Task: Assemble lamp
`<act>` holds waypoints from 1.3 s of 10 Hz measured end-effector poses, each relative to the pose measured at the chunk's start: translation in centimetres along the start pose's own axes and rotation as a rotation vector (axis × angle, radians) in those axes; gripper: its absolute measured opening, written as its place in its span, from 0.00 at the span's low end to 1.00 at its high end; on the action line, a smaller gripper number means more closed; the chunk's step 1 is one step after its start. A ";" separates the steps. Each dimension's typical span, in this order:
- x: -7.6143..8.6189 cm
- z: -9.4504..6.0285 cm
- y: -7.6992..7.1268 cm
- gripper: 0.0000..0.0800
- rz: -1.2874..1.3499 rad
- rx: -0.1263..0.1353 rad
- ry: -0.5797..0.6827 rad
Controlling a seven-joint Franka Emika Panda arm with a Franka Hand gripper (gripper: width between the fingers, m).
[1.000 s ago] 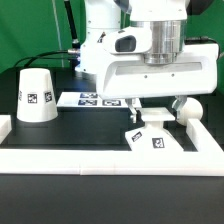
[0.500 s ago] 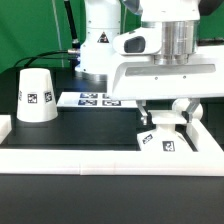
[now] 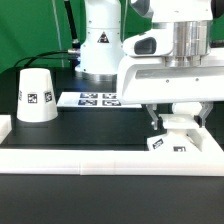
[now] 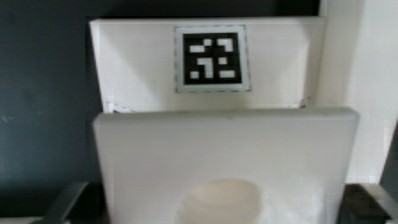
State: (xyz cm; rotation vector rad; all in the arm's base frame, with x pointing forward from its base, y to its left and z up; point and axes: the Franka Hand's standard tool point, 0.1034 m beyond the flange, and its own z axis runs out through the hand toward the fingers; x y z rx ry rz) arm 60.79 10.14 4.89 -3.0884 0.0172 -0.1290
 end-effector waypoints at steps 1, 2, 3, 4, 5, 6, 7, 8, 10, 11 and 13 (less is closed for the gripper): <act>0.3 0.0 0.0 0.67 0.001 0.000 0.004; 0.7 0.0 0.0 0.67 0.001 0.001 0.008; 0.7 0.0 0.0 0.67 0.003 0.002 0.006; 0.7 0.0 0.0 0.67 0.003 0.002 0.005; 0.7 0.0 0.0 0.67 0.003 0.002 0.006; 0.7 0.0 0.0 0.67 0.003 0.002 0.006; 0.6 0.0 -0.1 0.67 0.001 0.002 0.005; 0.5 0.0 -0.4 0.78 -0.006 0.003 0.005; -0.4 -0.3 -0.5 0.85 -0.019 0.002 -0.001; -1.2 -0.3 -0.5 0.87 -0.031 0.002 -0.005; -4.1 -1.0 -0.4 0.87 -0.060 -0.002 -0.026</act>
Offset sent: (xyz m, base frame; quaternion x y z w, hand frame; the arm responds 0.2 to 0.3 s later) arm 0.0100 0.0038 -0.0026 -0.0057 -0.0035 -0.0040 1.0000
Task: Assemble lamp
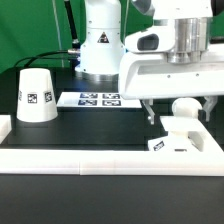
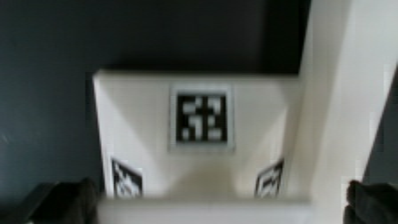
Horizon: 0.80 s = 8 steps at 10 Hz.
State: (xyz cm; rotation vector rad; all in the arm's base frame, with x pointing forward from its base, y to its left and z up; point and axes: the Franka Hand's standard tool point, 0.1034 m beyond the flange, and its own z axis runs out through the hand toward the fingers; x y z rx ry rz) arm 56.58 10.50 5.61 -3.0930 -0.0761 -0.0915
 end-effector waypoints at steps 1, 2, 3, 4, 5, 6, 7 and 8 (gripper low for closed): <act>-1.5 -0.3 0.1 0.87 -0.005 -0.002 -0.010; -2.9 -0.4 0.1 0.87 -0.008 -0.004 -0.021; -4.0 -0.6 -0.1 0.87 -0.009 -0.005 -0.029; -4.9 -0.9 -0.5 0.87 -0.014 -0.005 -0.036; -5.3 -1.0 -1.3 0.87 -0.014 -0.004 -0.040; -5.4 -1.1 -2.2 0.87 -0.022 -0.001 -0.037; -5.4 -1.2 -3.1 0.87 -0.032 0.002 -0.036; -5.6 -1.2 -4.0 0.87 -0.031 0.006 -0.036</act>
Offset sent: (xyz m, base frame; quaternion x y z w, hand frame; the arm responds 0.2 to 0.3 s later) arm -0.0429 0.0032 0.0124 -0.0082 -0.0055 0.0142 0.9999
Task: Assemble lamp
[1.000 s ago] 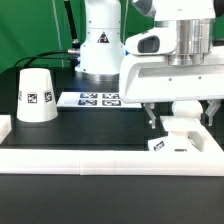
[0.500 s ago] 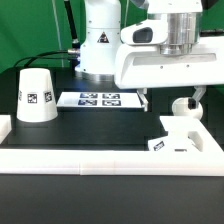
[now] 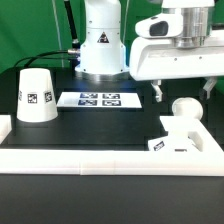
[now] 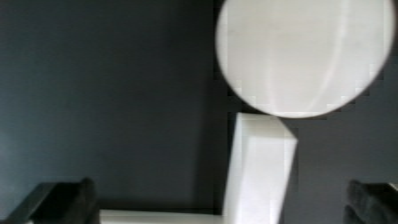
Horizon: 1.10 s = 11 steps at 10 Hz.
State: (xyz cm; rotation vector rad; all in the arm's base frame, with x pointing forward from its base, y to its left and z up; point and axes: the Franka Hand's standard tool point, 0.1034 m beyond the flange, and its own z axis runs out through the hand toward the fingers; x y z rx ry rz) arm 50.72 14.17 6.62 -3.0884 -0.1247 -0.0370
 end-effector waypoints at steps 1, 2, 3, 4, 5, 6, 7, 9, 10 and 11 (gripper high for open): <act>-0.2 0.1 -1.1 0.87 -0.009 0.004 -0.002; -0.4 0.3 -2.0 0.87 -0.020 0.007 0.005; -0.4 0.4 -2.1 0.87 -0.025 0.007 0.006; -0.4 0.4 -2.1 0.87 -0.025 0.007 0.006; -0.4 0.4 -2.1 0.87 -0.025 0.007 0.006; -0.4 0.4 -2.1 0.87 -0.026 0.007 0.006; -0.6 0.6 -2.2 0.87 0.000 0.007 0.005; -1.7 1.0 -3.0 0.87 0.032 0.005 -0.005; -1.8 1.1 -2.9 0.87 0.031 0.004 -0.012; -2.3 1.3 -2.5 0.87 0.041 -0.002 -0.042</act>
Offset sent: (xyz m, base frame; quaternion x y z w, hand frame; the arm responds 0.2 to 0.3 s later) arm 0.0000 0.0000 0.0000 0.0000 0.0000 0.0000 1.0000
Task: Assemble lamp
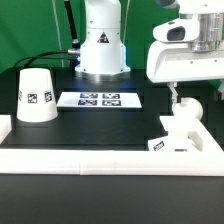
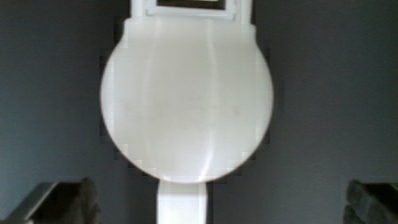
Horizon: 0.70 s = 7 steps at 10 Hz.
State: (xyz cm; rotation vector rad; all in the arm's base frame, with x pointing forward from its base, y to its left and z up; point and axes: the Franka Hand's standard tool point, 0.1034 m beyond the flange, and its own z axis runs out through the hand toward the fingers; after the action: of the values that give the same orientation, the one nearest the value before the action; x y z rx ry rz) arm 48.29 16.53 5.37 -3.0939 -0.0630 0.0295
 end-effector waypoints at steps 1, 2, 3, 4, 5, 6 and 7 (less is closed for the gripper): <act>-0.1 0.0 0.1 0.87 -0.001 -0.003 -0.013; -0.5 0.1 0.2 0.87 -0.005 -0.013 -0.059; -0.7 0.0 0.5 0.87 -0.010 -0.028 -0.151; -0.6 -0.1 0.8 0.87 -0.013 -0.040 -0.230; -0.4 -0.2 1.2 0.87 -0.009 -0.052 -0.302; -0.1 -0.1 1.4 0.87 -0.003 -0.054 -0.331; -0.7 -0.2 1.7 0.87 0.002 -0.068 -0.418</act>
Offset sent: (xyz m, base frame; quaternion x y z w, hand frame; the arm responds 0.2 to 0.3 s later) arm 0.0000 0.0000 0.0000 0.0000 -0.1938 0.0000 0.9810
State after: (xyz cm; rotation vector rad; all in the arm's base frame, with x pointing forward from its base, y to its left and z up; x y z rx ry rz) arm 47.67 14.83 5.51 -3.0955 -0.0761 0.6857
